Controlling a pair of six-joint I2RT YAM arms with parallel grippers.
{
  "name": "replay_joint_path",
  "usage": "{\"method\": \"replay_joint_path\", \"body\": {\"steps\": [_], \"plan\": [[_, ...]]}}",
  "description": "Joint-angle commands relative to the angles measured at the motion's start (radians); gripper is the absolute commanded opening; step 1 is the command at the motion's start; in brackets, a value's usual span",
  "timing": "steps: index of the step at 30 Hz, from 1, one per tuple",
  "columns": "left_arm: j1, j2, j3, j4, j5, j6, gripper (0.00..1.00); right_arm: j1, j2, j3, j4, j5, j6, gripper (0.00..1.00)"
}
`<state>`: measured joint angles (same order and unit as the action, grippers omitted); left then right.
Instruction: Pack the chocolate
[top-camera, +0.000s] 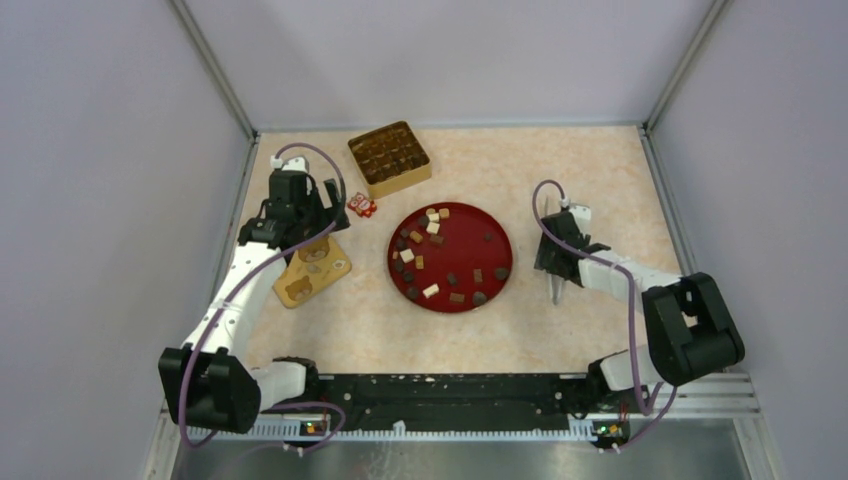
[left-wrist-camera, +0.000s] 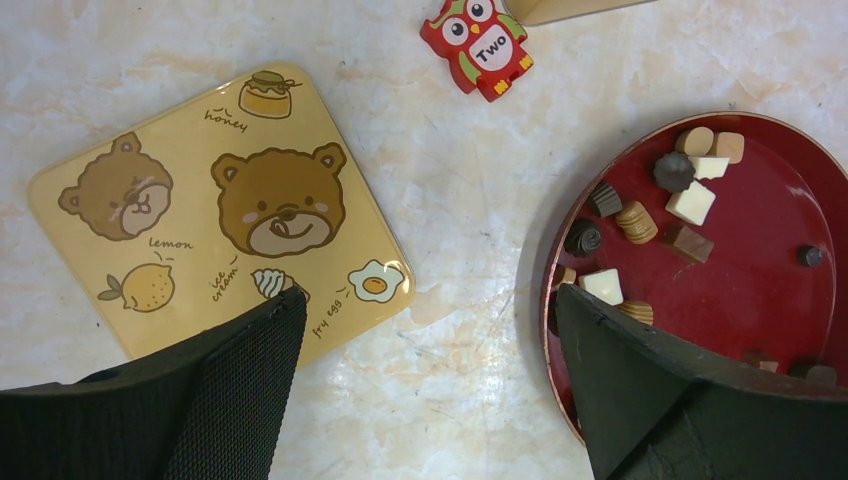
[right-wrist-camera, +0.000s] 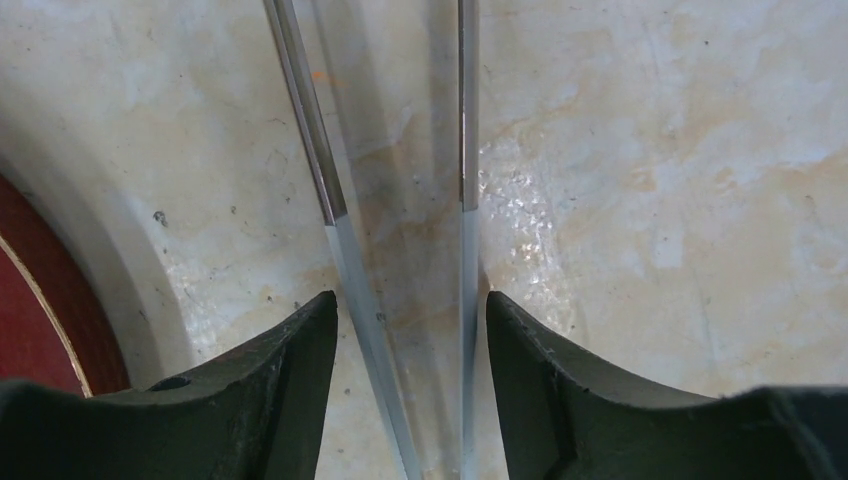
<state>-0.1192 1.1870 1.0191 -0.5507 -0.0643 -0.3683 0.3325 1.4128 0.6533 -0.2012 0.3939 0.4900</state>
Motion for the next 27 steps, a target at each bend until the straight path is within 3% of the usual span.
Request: {"method": "replay_joint_path", "body": {"steps": [1,11,27], "plan": [[0.001,-0.003,0.017,0.034,0.013,-0.007,0.99,-0.01,-0.034,-0.024,0.113,-0.055,-0.015,0.54],[0.001,-0.015,0.015,0.026,0.002,0.0,0.99,-0.021,0.072,0.043,0.124,-0.089,-0.034,0.48],[0.001,-0.012,0.012,0.031,0.003,0.001,0.99,-0.02,0.164,0.082,0.119,-0.122,-0.028,0.51]]}}
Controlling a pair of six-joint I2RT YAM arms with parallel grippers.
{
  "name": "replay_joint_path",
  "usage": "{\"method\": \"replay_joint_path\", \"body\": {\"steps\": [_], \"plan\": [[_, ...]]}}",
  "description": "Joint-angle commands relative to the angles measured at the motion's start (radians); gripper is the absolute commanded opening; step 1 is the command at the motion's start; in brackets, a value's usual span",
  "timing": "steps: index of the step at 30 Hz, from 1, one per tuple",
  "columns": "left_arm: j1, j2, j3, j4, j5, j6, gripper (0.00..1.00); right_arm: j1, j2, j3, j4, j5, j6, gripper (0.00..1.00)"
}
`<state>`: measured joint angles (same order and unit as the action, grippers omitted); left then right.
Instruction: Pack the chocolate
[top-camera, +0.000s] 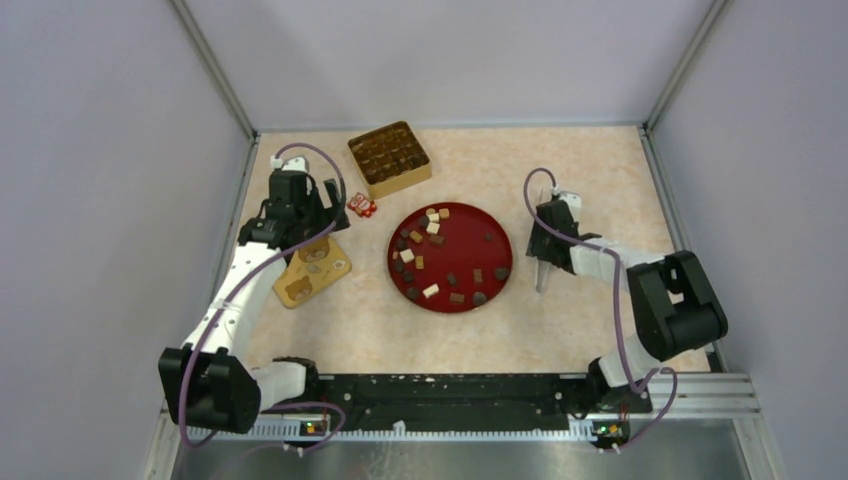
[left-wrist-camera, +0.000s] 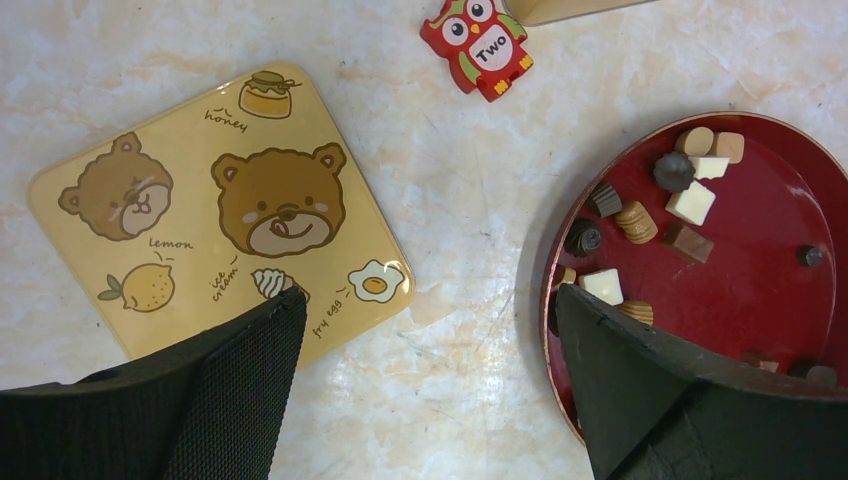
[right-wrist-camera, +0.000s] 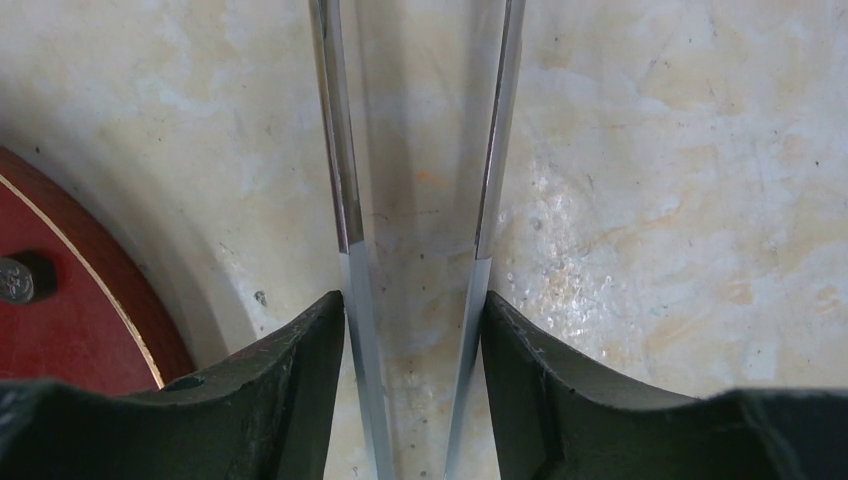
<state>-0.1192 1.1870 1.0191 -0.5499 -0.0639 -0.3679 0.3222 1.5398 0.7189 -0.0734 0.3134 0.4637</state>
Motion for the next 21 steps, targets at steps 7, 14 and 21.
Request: {"method": "replay_joint_path", "body": {"steps": [7,14,21], "plan": [[0.001,-0.008,0.015,0.029,0.004,0.001,0.99,-0.01,0.002,0.037,-0.042,-0.021,-0.014,0.26],[0.001,-0.008,0.027,0.025,-0.005,0.006,0.99,-0.01,-0.151,0.144,-0.196,-0.07,-0.106,0.1],[0.001,0.005,0.03,0.032,-0.001,0.003,0.99,0.071,-0.189,0.349,-0.452,-0.28,-0.266,0.1]]}}
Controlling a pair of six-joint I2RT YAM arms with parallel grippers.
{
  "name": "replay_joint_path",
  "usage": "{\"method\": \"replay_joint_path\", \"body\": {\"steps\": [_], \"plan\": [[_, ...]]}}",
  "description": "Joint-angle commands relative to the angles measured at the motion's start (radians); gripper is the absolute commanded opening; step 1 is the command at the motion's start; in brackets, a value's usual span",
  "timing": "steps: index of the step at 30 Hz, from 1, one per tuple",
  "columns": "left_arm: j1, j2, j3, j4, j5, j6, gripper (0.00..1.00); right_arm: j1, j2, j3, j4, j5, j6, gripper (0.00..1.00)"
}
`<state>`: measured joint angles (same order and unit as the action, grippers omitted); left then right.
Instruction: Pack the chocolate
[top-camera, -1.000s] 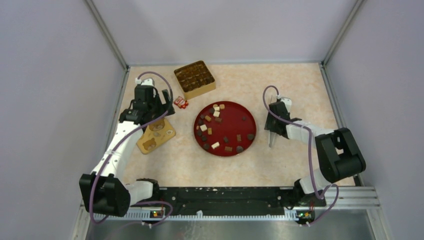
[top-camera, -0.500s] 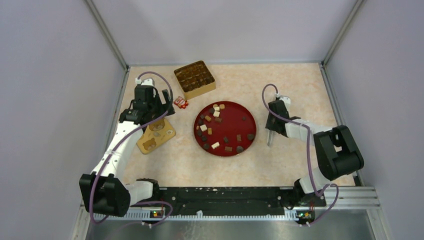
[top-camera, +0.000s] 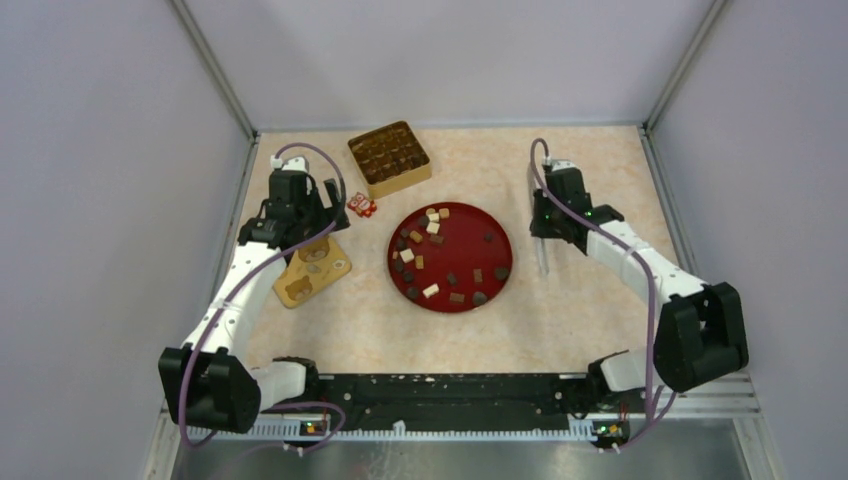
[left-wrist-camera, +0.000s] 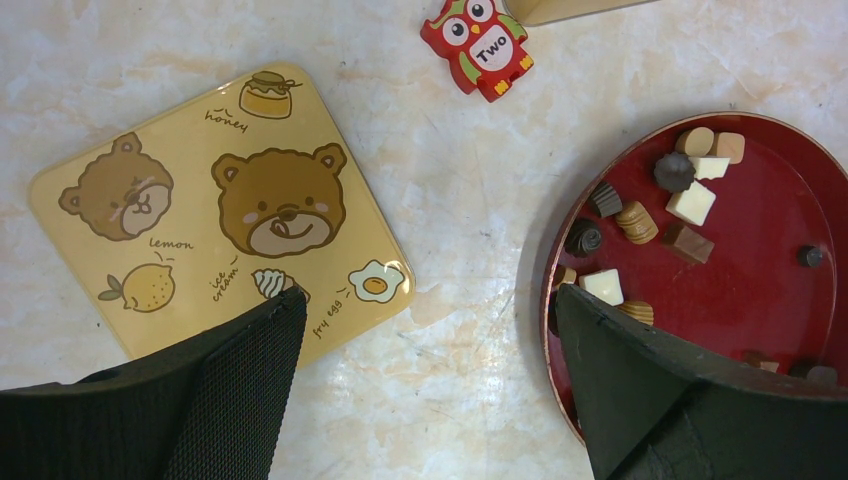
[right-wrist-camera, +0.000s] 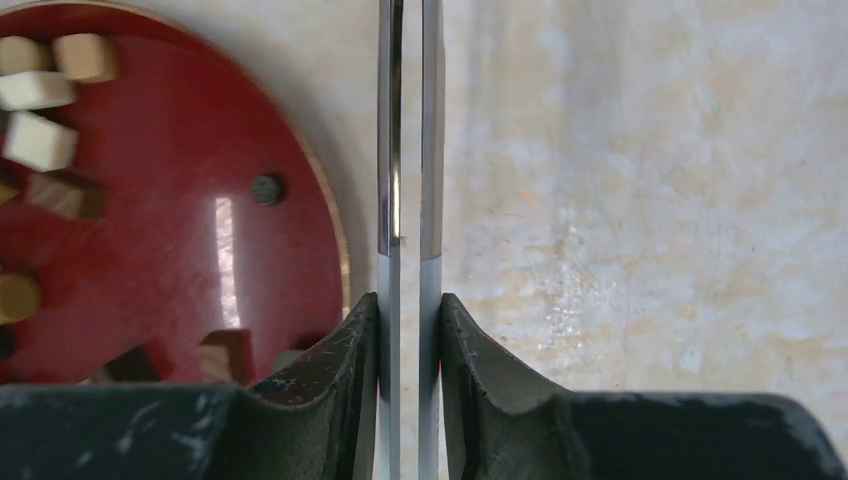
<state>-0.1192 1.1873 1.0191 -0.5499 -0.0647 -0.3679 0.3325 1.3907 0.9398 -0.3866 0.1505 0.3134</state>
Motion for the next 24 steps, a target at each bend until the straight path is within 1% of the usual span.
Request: {"method": "replay_joint_path", "body": {"steps": [1,5,8,13,16,24], "plan": [[0.001,0.007,0.031,0.035,0.0,0.003,0.99,0.114,-0.027,0.159,-0.18,-0.112,-0.136,0.11],[0.001,0.011,0.038,0.034,0.003,0.0,0.99,0.267,0.041,0.243,-0.276,-0.103,-0.203,0.14],[0.001,0.006,0.038,0.031,-0.001,0.001,0.99,0.326,0.074,0.276,-0.286,-0.127,-0.221,0.18],[0.001,-0.005,0.032,0.025,-0.013,0.004,0.99,0.361,0.125,0.31,-0.281,-0.144,-0.241,0.21],[0.001,-0.006,0.029,0.024,-0.015,0.004,0.99,0.378,0.152,0.324,-0.289,-0.137,-0.258,0.24],[0.001,-0.005,0.021,0.024,-0.017,0.002,0.99,0.389,0.159,0.307,-0.288,-0.146,-0.273,0.31]]}}
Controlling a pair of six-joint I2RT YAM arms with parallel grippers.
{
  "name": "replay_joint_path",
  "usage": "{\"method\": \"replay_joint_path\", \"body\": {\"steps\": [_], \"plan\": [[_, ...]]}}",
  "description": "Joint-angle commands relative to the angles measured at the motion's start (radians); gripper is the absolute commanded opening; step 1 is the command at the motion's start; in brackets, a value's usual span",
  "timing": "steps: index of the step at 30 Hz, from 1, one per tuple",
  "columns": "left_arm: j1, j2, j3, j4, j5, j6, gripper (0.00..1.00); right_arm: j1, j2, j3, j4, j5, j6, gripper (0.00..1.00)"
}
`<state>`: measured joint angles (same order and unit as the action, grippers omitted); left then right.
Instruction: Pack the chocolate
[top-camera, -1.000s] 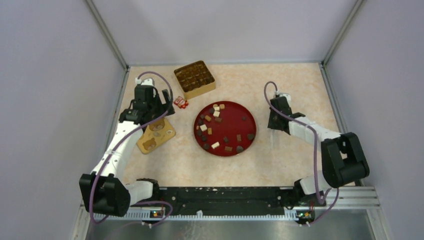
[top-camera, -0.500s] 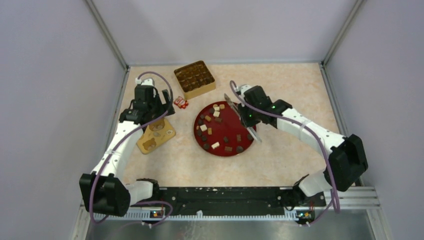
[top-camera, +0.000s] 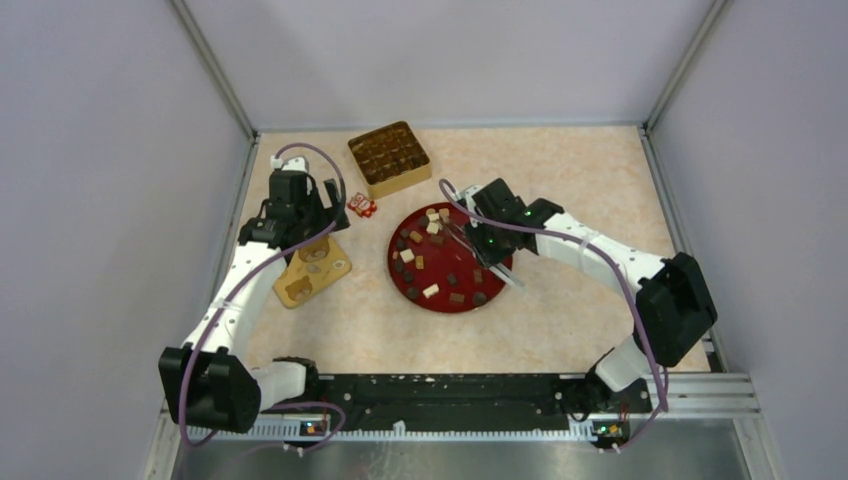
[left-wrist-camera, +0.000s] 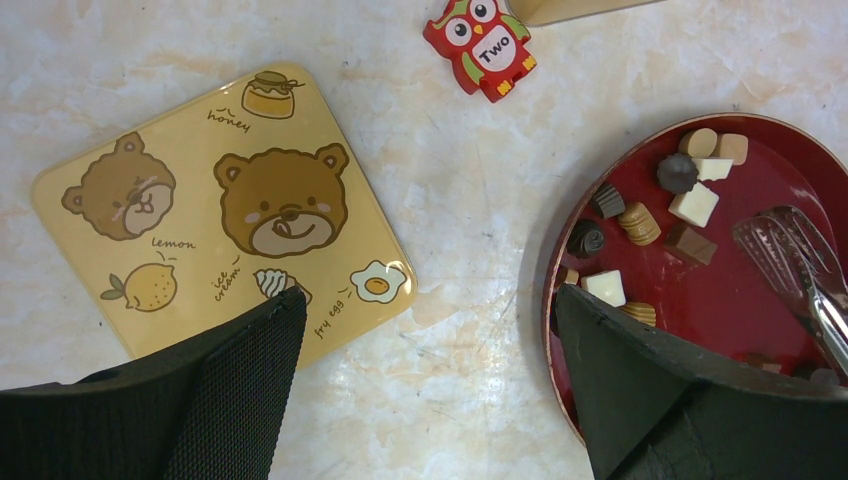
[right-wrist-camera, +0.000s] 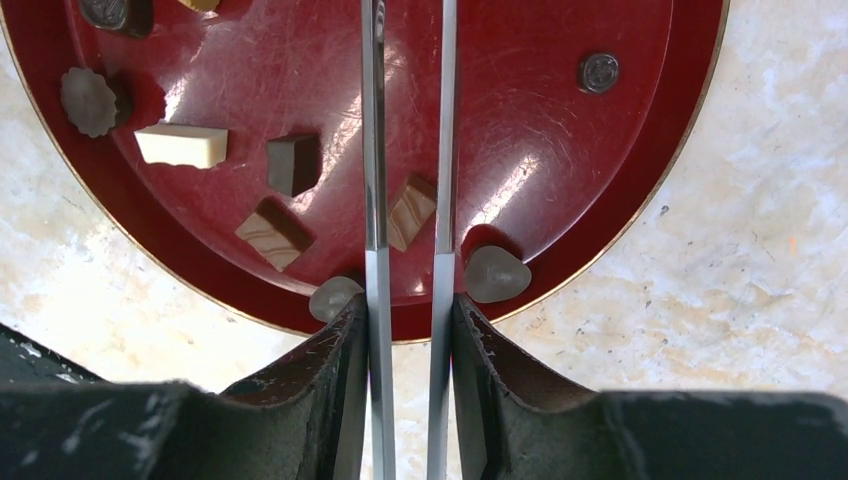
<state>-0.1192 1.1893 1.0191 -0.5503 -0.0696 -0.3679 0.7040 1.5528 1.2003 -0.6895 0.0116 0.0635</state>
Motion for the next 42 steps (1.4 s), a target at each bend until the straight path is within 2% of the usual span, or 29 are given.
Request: {"method": "replay_joint_path", "body": {"steps": [1,14,20,31,42], "plan": [[0.001,-0.007,0.02,0.024,-0.012,0.001,0.99,0.018,-0.004,0.043,0.014,-0.008,-0.025,0.32],[0.001,-0.017,0.018,0.017,-0.013,0.0,0.99,0.02,0.019,0.015,0.065,-0.05,-0.032,0.41],[0.001,-0.022,0.012,0.018,-0.023,0.003,0.99,0.02,0.032,0.014,0.07,-0.054,-0.039,0.41],[0.001,-0.021,0.01,0.019,-0.019,0.001,0.99,0.022,0.048,0.011,0.09,-0.071,-0.041,0.35],[0.001,-0.025,0.007,0.02,-0.021,0.0,0.99,0.039,-0.025,0.022,0.014,-0.033,-0.028,0.08]]}}
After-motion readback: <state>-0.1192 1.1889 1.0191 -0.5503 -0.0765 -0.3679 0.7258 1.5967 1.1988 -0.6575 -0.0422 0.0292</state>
